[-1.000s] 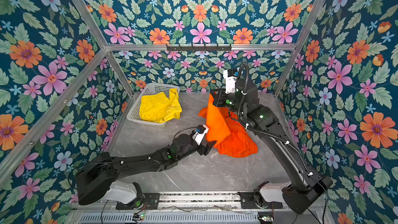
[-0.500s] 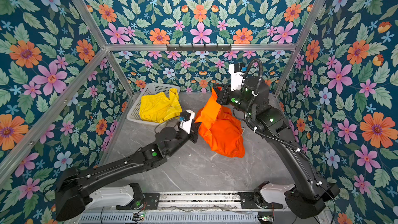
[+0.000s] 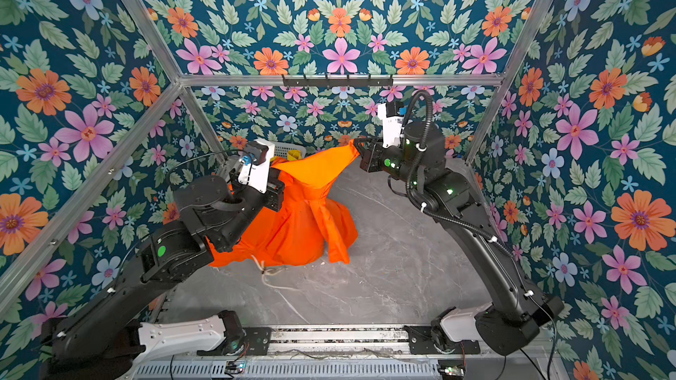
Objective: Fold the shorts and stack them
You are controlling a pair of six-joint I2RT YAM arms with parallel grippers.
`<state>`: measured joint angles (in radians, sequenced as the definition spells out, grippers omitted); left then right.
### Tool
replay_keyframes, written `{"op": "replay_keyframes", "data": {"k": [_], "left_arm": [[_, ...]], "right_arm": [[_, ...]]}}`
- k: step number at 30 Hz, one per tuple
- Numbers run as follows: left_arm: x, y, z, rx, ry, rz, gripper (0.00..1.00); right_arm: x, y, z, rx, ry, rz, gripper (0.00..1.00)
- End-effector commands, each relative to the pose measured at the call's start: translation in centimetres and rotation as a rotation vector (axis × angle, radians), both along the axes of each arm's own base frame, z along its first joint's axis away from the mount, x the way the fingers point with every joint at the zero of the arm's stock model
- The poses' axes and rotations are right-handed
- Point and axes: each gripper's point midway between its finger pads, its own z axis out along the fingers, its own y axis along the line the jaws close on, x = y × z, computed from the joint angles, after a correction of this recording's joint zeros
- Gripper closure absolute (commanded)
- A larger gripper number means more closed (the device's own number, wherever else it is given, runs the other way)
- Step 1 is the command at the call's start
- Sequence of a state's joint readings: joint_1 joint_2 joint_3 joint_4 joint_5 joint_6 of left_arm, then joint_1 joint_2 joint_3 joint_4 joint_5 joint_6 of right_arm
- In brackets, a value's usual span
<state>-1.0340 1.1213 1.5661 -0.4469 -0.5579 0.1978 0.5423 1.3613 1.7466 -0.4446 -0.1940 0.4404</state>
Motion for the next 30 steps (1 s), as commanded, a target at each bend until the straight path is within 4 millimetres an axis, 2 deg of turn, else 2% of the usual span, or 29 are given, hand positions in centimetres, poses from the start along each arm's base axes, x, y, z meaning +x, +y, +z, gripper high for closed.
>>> {"op": "replay_keyframes", "data": {"k": [1, 5, 11, 13, 16, 18, 20, 23, 27, 30], "left_arm": [[0.6, -0.9, -1.8, 0.178, 0.024, -0.007, 1.0], [1.3, -2.8, -3.1, 0.185, 0.056, -0.042, 1.0], [1.4, -6.5, -3.7, 0.085, 0.123, -0.174, 1.0], [2.0, -7.4, -3.9, 0.037, 0.146, -0.205, 1.0], [3.4, -8.9, -4.9, -0.029, 0.217, -0.267, 1.0], [3.6, -10.0, -4.9, -0.049, 0.252, -0.314, 1.0], [3.0, -10.9, -4.7, -0.069, 0.282, -0.367, 1.0], [1.8, -11.3, -4.0, -0.103, 0.32, -0.426, 1.0], [0.4, -10.7, -2.4, -0.164, 0.328, -0.469, 1.0], [1.6, -9.7, -1.6, -0.168, 0.296, -0.392, 1.0]], "right_arm": [[0.1, -1.4, 0.5, 0.022, -0.019, -0.073, 1.0], [-0.8, -3.6, -0.2, -0.013, -0.011, -0.153, 1.0], [-2.3, -8.3, 0.4, -0.081, -0.021, -0.269, 1.0], [-2.6, -8.8, 0.0, -0.108, -0.014, -0.271, 1.0], [-2.7, -9.5, -1.9, -0.145, 0.04, -0.284, 1.0], [-3.3, -9.9, -2.3, -0.155, 0.059, -0.288, 1.0], [-4.3, -10.5, -1.9, -0.164, 0.043, -0.288, 1.0], [-6.0, -11.2, -0.4, -0.187, -0.001, -0.277, 1.0], [-7.6, -11.7, 1.4, -0.205, -0.039, -0.255, 1.0], [-6.9, -11.7, 1.5, -0.22, -0.032, -0.268, 1.0]]}}
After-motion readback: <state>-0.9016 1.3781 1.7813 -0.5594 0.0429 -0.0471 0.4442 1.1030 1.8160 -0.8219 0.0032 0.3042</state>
